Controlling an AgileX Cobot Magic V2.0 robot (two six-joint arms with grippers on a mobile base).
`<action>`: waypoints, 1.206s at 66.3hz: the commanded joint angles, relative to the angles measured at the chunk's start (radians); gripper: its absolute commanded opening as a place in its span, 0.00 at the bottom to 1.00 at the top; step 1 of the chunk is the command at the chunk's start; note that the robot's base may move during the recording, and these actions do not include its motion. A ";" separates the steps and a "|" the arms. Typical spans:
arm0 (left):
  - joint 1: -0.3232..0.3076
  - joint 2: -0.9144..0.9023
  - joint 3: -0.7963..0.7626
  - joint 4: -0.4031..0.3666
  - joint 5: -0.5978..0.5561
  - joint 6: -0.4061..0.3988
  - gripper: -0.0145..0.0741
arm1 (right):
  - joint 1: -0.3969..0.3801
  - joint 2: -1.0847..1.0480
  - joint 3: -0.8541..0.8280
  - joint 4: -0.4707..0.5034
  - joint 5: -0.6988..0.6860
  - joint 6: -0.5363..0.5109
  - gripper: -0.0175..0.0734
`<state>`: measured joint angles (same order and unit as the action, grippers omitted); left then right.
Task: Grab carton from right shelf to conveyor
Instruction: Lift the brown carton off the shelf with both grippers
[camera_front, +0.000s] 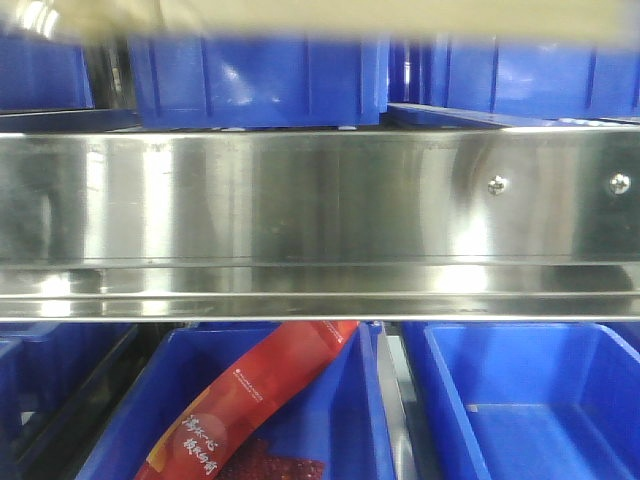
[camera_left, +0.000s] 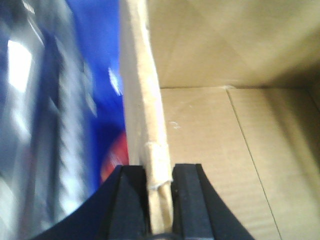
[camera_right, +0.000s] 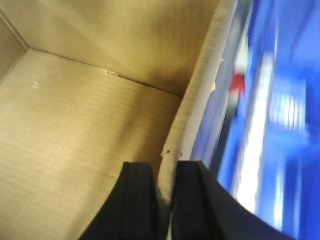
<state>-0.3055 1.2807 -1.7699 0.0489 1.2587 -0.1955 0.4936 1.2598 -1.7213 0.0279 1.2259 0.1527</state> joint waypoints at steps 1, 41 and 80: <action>-0.044 -0.053 0.065 0.025 -0.038 -0.034 0.15 | -0.001 -0.061 0.071 -0.018 -0.005 -0.022 0.12; -0.137 -0.071 0.175 0.121 -0.038 -0.098 0.15 | -0.001 -0.045 0.173 -0.016 -0.157 -0.022 0.12; -0.137 -0.071 0.175 0.122 -0.059 -0.098 0.15 | -0.001 -0.045 0.173 -0.016 -0.161 -0.022 0.12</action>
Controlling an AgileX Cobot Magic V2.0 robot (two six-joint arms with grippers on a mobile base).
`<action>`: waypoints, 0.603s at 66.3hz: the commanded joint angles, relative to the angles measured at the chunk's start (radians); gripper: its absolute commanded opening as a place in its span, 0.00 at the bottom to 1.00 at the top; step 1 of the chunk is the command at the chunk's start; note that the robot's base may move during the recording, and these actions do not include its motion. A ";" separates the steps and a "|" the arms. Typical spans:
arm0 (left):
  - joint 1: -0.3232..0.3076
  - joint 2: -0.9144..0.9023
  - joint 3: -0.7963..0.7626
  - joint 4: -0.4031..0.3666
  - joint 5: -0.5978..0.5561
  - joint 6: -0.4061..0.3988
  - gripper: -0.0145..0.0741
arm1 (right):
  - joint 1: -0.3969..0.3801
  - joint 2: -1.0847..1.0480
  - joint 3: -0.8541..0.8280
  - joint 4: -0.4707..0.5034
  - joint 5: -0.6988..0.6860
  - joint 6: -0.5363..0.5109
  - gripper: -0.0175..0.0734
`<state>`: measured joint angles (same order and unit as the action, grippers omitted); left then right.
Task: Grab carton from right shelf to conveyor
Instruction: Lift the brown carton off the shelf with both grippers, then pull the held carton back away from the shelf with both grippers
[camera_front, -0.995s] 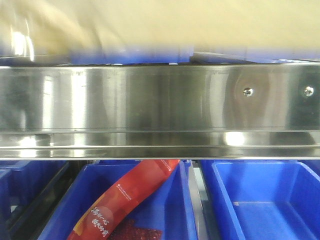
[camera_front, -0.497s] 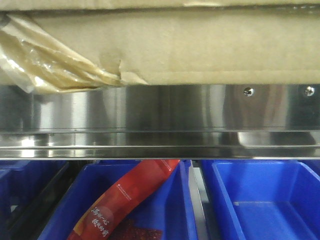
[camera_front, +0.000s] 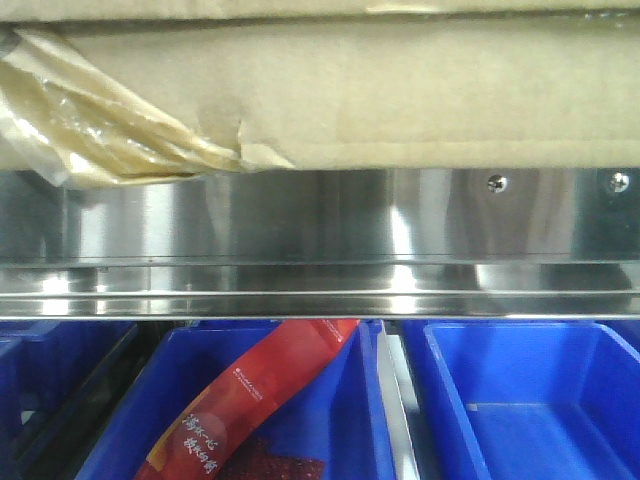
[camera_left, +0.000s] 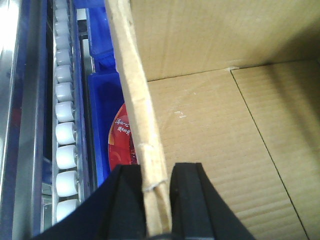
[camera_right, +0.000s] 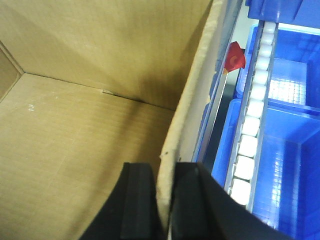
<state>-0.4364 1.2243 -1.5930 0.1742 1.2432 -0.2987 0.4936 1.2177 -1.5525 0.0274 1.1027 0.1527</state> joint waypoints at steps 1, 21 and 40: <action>-0.006 -0.015 -0.002 -0.003 -0.046 0.005 0.15 | -0.001 -0.003 0.004 -0.015 -0.037 -0.022 0.12; -0.006 -0.015 -0.002 -0.003 -0.048 0.005 0.15 | -0.001 -0.003 0.004 -0.015 -0.037 -0.022 0.12; -0.006 -0.015 -0.002 -0.003 -0.048 0.005 0.15 | -0.001 -0.003 0.004 -0.015 -0.037 -0.022 0.12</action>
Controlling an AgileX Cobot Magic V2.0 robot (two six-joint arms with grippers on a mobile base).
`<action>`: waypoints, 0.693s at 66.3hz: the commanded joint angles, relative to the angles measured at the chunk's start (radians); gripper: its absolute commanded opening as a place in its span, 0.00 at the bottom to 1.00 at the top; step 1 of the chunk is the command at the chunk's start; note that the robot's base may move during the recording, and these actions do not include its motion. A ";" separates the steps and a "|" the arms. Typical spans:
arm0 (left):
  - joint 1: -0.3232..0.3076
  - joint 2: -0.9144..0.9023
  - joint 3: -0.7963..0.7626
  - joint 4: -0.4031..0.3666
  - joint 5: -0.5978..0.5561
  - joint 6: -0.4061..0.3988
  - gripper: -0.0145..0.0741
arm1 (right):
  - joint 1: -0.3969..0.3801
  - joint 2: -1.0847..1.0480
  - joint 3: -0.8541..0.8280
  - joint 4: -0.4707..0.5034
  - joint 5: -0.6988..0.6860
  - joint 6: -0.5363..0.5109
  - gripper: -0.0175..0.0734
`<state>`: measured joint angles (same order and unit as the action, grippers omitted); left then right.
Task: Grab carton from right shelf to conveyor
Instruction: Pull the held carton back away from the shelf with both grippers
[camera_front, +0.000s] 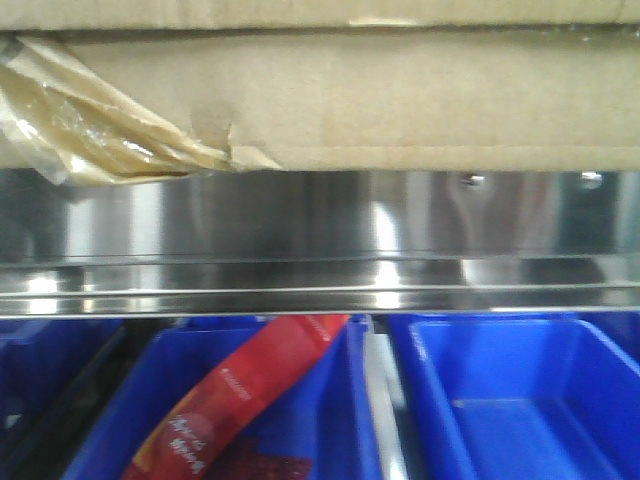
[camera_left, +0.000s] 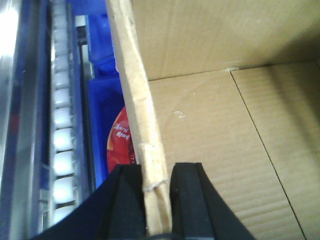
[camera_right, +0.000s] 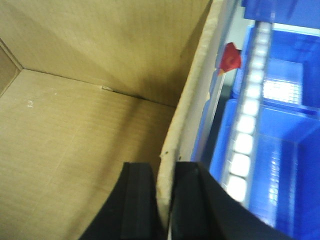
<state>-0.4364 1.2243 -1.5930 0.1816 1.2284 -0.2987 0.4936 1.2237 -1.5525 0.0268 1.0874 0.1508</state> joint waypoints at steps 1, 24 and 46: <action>-0.006 -0.015 -0.002 -0.010 -0.033 0.005 0.15 | -0.001 -0.009 0.004 -0.014 -0.022 -0.020 0.12; -0.006 -0.015 -0.002 -0.010 -0.035 0.005 0.15 | -0.001 -0.009 0.004 -0.014 -0.022 -0.020 0.12; -0.006 -0.015 -0.002 -0.010 -0.035 0.005 0.15 | -0.001 -0.009 0.004 -0.014 -0.024 -0.020 0.12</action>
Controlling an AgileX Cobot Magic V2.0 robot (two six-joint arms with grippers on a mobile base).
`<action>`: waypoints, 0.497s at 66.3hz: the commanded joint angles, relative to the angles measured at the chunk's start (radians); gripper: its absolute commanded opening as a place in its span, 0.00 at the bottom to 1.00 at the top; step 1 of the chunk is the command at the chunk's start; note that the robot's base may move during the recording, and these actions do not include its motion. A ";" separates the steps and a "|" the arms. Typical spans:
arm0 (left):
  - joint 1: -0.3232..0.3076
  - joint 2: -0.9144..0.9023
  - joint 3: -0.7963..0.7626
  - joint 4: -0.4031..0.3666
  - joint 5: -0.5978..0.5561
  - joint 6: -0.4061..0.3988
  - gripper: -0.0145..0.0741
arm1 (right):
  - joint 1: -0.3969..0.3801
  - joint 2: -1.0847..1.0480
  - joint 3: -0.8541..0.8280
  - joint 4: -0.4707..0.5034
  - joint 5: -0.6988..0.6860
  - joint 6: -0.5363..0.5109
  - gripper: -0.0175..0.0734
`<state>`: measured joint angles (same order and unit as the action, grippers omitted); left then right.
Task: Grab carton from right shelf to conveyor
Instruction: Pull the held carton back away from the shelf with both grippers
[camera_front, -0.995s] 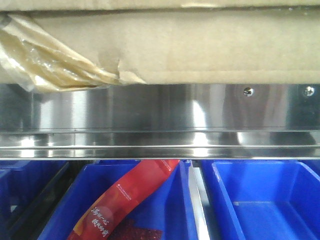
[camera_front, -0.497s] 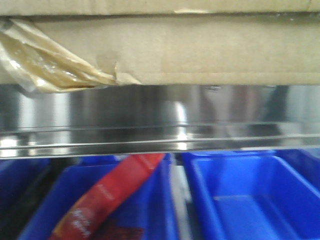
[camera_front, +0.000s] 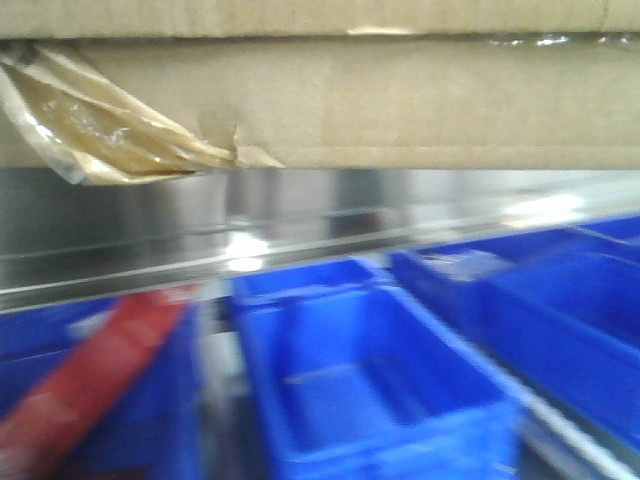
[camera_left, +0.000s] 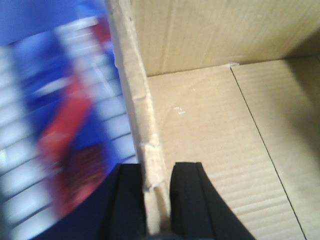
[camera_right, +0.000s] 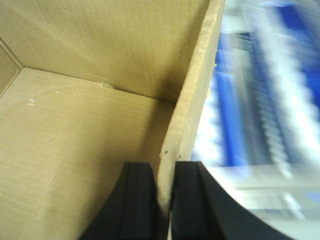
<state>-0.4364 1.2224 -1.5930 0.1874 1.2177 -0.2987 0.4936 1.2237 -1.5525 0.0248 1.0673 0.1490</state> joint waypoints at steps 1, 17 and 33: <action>-0.006 -0.013 -0.002 -0.016 -0.024 0.005 0.15 | -0.001 -0.009 0.004 -0.013 -0.004 -0.018 0.12; -0.006 -0.013 -0.002 -0.016 -0.024 0.005 0.15 | -0.001 -0.009 0.004 -0.013 -0.004 -0.018 0.12; -0.006 -0.013 -0.002 -0.016 -0.024 0.005 0.15 | -0.001 -0.009 0.004 -0.013 -0.004 -0.018 0.12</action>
<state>-0.4364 1.2224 -1.5930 0.1892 1.2098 -0.2987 0.4936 1.2237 -1.5519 0.0248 1.0698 0.1470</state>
